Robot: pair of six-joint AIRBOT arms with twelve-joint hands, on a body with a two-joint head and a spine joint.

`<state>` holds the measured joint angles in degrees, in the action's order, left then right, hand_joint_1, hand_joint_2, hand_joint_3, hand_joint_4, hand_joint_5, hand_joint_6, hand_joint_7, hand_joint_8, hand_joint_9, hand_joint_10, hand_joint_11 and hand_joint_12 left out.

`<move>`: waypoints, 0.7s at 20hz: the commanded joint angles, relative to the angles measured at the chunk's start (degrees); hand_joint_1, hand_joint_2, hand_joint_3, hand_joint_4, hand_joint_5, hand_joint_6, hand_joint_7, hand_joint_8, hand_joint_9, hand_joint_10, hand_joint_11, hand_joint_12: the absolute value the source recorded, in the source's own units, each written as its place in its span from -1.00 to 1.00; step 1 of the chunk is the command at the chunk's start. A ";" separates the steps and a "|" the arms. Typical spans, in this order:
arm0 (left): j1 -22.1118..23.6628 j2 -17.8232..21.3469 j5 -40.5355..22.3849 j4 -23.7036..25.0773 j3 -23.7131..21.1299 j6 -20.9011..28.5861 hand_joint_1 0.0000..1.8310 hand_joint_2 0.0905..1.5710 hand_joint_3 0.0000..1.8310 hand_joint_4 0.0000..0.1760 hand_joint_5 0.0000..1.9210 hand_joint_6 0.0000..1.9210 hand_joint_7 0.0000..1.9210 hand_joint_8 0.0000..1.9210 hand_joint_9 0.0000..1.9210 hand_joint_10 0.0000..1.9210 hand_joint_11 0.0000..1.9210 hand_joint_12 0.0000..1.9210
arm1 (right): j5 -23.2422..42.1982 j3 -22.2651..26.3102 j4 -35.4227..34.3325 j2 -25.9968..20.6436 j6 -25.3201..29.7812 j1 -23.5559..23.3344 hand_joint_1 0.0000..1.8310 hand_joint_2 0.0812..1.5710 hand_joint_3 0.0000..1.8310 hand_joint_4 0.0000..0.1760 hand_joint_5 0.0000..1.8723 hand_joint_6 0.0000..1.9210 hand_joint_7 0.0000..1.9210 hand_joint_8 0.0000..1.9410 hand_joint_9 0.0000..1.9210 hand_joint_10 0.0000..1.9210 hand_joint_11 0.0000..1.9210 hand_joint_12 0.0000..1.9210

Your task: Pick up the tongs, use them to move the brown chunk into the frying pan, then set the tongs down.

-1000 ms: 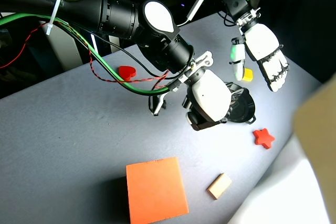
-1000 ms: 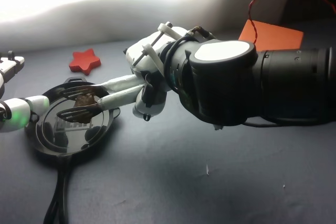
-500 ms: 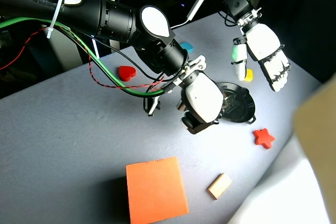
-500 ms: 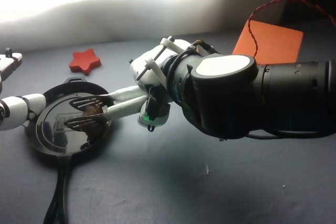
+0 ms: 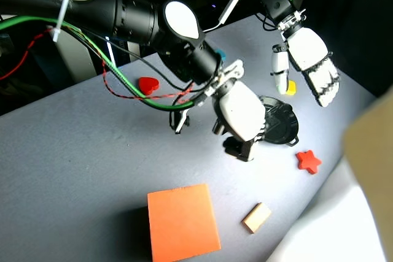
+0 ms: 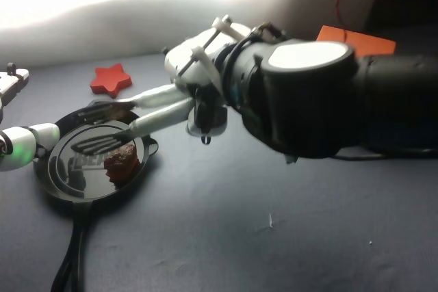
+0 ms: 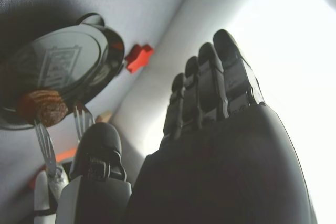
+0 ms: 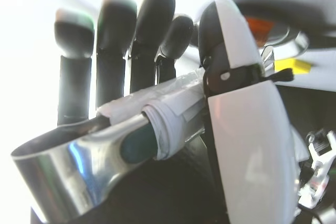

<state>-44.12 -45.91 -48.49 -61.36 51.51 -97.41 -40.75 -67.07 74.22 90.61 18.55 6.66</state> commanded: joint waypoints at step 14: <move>3.31 -1.87 -5.60 3.55 -1.01 0.01 -1.00 0.69 -1.00 -0.88 -0.93 -0.99 -0.85 -0.99 -0.82 -0.98 -1.00 -0.20 | 7.51 20.42 16.51 -19.75 -2.08 6.08 -0.20 0.62 -1.00 -1.00 -0.17 -0.32 -0.06 -0.06 -0.15 0.33 -0.32 0.83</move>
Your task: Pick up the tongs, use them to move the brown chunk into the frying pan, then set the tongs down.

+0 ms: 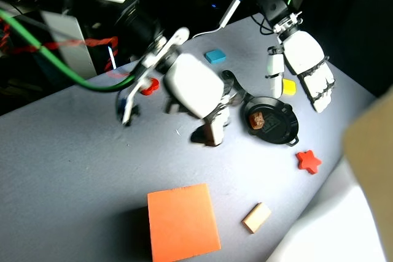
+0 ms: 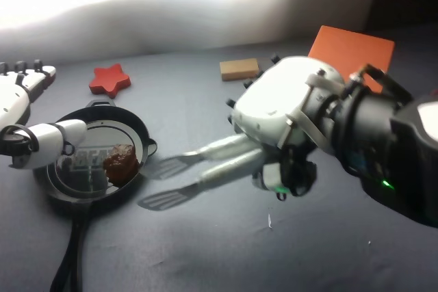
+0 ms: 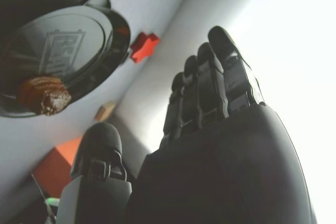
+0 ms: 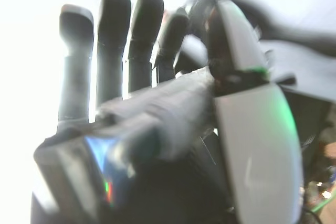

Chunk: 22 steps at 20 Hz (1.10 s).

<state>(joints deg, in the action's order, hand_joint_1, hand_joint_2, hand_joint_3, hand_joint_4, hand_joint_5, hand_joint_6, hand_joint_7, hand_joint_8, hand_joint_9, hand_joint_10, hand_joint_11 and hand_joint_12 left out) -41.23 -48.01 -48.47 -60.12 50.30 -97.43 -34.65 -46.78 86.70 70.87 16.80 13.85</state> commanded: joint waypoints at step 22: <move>3.61 -0.01 -5.42 2.50 -8.50 -0.59 -0.98 0.69 -1.00 -0.97 -0.92 -0.99 -0.84 -1.00 -0.82 -0.99 -1.00 -0.30 | 1.91 -1.73 28.02 0.06 14.77 10.95 -0.95 0.36 -1.00 -1.00 -0.81 -0.96 -0.69 -1.00 -0.76 -0.81 -1.00 0.08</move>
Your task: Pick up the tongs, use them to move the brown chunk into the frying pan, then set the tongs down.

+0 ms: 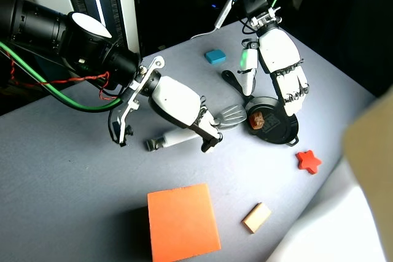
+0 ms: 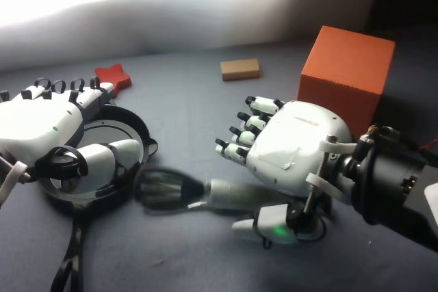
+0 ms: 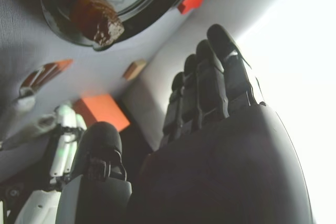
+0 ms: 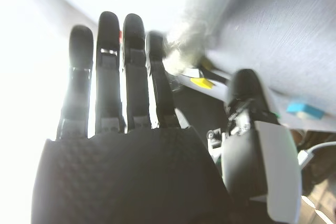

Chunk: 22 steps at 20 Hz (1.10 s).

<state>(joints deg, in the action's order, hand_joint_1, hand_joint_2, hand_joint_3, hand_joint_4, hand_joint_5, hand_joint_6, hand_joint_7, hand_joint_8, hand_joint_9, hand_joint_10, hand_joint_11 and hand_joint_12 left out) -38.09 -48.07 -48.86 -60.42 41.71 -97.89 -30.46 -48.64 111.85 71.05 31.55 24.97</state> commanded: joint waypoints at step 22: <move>4.85 0.08 -5.02 3.27 -4.48 -0.13 -0.51 0.68 -1.00 -1.00 -0.36 0.56 -0.24 0.73 -0.31 0.87 -0.49 1.00 | -8.90 20.68 -29.86 -20.84 -19.29 -11.19 -0.75 0.63 -0.99 -1.00 0.04 0.50 0.15 0.59 0.07 0.98 -0.06 1.00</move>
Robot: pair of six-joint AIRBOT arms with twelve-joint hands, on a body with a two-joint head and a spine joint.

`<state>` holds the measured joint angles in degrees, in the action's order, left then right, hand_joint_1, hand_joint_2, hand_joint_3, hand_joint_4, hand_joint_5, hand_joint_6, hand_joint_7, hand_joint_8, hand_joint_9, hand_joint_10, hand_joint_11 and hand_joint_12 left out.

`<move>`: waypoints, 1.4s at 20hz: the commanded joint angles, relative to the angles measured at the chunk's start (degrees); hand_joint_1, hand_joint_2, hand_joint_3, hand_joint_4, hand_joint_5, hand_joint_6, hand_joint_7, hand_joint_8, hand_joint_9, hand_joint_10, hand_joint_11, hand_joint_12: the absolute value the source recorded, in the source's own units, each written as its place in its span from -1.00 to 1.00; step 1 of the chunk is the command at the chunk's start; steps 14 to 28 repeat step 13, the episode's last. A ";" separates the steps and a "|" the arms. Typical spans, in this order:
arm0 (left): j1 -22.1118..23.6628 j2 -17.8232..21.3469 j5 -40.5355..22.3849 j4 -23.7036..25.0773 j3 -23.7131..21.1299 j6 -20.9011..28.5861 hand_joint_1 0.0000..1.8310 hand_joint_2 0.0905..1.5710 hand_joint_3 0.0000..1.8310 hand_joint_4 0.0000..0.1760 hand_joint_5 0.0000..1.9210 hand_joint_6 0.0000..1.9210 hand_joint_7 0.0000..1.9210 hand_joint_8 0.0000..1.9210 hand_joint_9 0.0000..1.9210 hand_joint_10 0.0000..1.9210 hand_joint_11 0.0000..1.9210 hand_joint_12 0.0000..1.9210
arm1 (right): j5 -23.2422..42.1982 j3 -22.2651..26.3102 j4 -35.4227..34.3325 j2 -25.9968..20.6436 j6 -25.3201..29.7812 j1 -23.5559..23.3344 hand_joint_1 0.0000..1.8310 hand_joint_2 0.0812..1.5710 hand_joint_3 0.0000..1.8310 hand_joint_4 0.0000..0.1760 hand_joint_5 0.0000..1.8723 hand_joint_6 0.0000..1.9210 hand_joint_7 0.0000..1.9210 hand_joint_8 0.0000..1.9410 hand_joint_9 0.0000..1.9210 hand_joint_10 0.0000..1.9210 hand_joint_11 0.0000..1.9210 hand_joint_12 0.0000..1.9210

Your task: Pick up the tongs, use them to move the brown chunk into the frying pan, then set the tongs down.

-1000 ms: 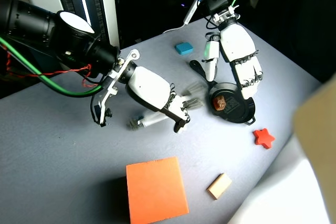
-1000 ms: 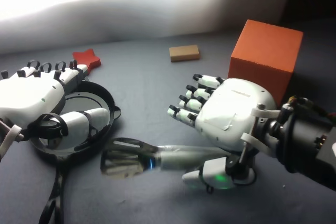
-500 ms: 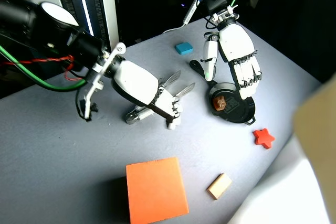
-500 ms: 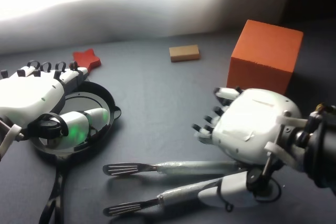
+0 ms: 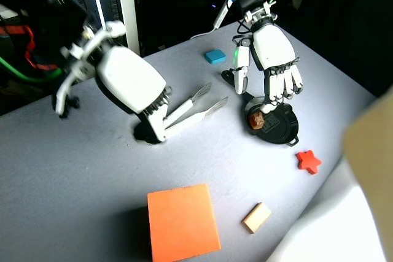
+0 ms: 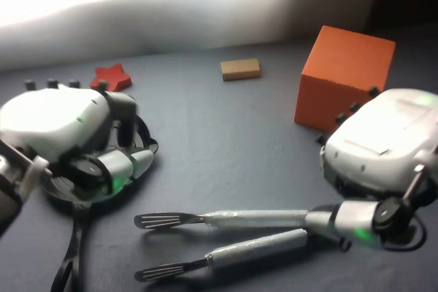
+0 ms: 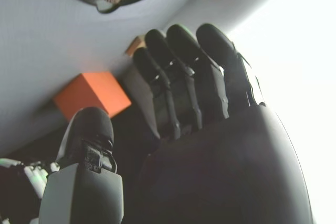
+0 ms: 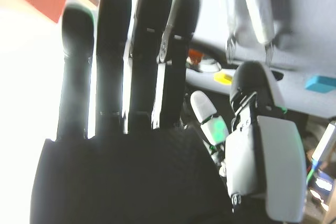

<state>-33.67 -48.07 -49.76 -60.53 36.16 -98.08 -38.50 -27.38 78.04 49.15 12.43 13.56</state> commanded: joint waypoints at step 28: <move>4.26 -0.27 -4.09 4.38 -2.99 -2.39 -0.39 0.87 -1.00 -1.00 -0.06 0.99 0.06 0.96 0.09 1.00 0.08 1.00 | 3.76 3.67 3.35 -13.35 -4.93 -4.93 -0.26 0.85 -0.98 -1.00 0.23 1.00 0.33 1.00 0.35 1.00 0.38 1.00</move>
